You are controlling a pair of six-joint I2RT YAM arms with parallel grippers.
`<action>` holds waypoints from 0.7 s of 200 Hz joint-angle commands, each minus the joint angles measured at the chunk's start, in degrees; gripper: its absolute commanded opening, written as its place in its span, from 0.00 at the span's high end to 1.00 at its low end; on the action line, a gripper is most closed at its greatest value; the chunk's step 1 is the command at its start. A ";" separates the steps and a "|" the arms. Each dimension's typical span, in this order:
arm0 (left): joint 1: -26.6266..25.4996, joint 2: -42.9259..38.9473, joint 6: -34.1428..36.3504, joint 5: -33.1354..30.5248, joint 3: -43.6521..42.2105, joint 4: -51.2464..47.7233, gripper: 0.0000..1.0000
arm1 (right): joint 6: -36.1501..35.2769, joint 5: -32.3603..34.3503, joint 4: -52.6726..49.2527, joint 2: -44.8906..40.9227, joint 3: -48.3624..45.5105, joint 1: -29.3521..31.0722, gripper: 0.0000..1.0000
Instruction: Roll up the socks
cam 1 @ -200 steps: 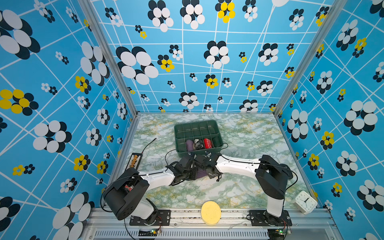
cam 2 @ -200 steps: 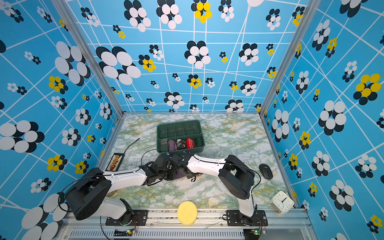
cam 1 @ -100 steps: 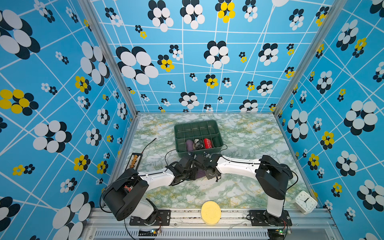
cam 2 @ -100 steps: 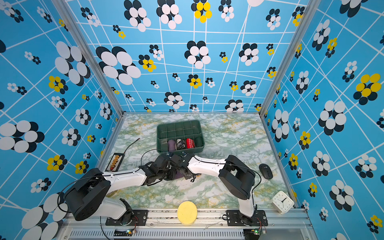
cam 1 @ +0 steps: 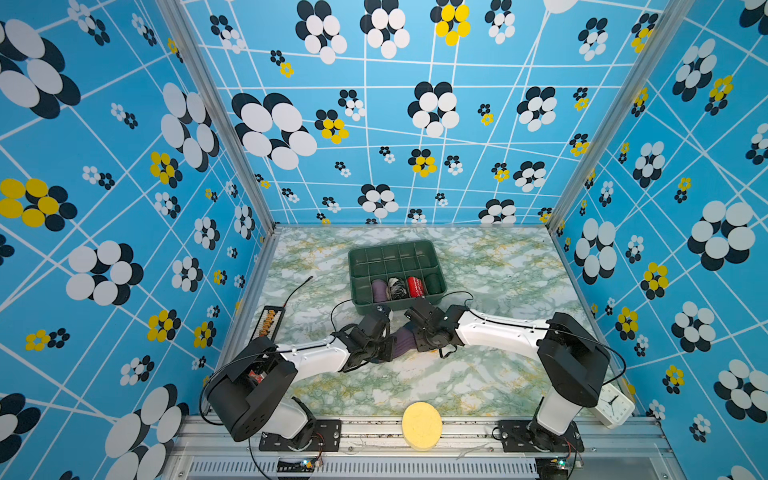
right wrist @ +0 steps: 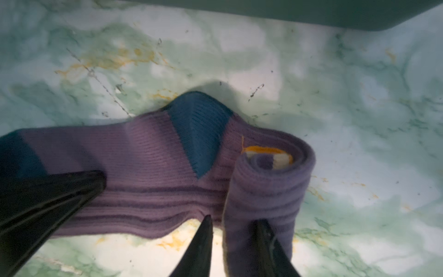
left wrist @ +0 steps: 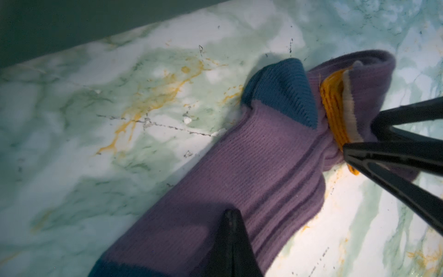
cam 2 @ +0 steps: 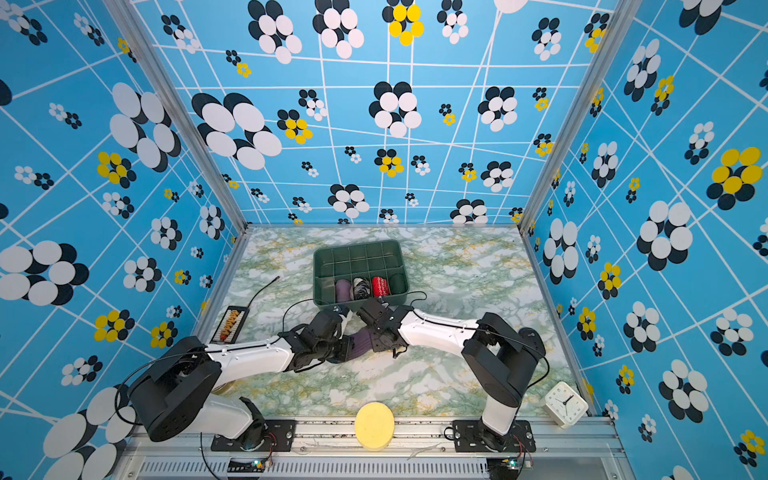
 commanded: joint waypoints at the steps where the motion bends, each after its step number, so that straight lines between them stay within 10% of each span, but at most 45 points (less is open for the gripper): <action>1: -0.36 0.72 0.56 0.42 0.81 -3.61 0.99 | 1.09 -5.21 3.34 -1.09 -2.18 -1.14 0.64; 140: 1.05 -1.77 3.18 -3.64 1.69 -10.55 1.00 | 3.33 -18.44 12.74 -2.25 -7.23 -4.96 0.55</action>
